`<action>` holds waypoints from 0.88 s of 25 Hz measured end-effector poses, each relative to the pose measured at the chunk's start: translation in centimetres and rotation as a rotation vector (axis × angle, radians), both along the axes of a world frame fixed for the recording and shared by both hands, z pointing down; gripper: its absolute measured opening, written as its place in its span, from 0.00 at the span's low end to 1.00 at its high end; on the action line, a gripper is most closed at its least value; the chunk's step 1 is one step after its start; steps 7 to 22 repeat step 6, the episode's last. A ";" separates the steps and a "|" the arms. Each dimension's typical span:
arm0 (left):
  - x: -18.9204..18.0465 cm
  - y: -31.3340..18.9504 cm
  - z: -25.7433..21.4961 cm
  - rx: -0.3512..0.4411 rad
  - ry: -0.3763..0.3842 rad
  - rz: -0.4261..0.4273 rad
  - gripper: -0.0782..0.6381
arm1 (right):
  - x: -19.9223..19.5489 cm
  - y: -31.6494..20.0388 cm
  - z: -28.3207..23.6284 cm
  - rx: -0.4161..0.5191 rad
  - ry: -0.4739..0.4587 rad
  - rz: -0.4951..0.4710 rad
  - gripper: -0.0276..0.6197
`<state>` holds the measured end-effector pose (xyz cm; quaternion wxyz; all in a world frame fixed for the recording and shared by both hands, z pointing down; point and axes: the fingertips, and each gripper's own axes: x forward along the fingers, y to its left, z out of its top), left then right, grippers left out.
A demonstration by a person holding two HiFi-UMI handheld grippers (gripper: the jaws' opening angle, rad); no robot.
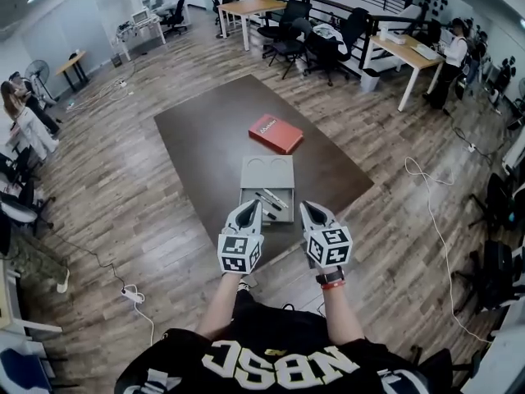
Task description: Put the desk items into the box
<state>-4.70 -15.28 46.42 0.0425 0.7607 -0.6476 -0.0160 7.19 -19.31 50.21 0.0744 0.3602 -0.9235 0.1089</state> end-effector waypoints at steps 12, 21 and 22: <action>0.7 2.2 1.4 -0.032 -0.013 0.019 0.13 | -0.3 1.8 1.3 -0.037 -0.013 -0.014 0.05; 0.7 2.2 1.4 -0.032 -0.013 0.019 0.13 | -0.3 1.8 1.3 -0.037 -0.013 -0.014 0.05; 0.7 2.2 1.4 -0.032 -0.013 0.019 0.13 | -0.3 1.8 1.3 -0.037 -0.013 -0.014 0.05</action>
